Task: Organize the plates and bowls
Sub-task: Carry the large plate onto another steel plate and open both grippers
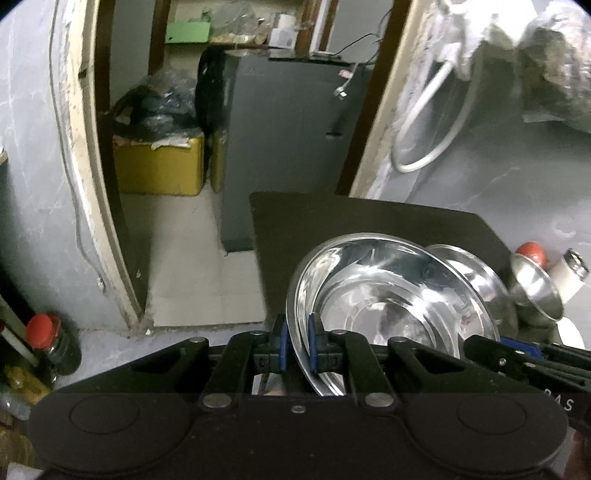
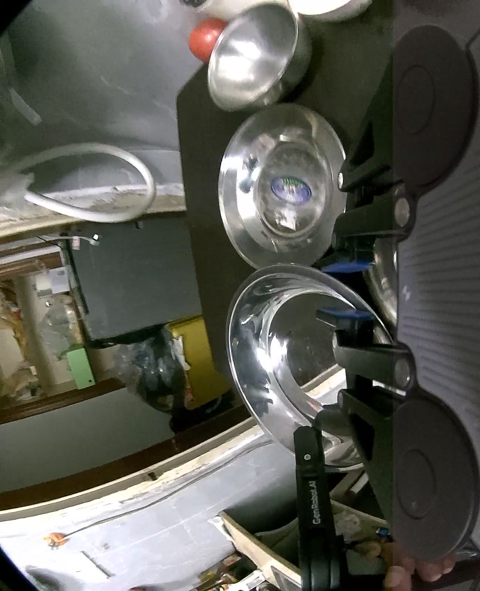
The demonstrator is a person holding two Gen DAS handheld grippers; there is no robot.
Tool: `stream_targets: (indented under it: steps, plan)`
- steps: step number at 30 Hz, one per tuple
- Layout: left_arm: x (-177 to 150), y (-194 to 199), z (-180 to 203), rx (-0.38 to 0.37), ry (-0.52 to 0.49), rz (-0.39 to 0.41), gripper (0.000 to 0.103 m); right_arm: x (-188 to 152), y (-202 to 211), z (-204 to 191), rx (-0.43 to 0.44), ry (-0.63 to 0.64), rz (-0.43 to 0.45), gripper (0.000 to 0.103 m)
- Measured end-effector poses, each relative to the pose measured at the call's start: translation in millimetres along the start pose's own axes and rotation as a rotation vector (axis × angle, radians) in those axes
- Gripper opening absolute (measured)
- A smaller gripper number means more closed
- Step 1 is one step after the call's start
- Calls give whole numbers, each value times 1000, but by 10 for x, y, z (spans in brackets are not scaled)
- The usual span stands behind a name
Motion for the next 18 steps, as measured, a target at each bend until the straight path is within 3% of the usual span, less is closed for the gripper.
stream_targets:
  steps: [18]
  plan:
    - [-396,436,722,-85,-141,-43,13,-384,879,354,-65,-81,-7,23]
Point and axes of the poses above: each gripper's, at about its wrist camera, not at the fingertips, and y roughly against the way its jaws point, z to its right, x to its top, the point moved 2 cm from there along -y, roughly the way its jaws point, and after that the axes turned 11 degrees about x, right-handed, at the moved point
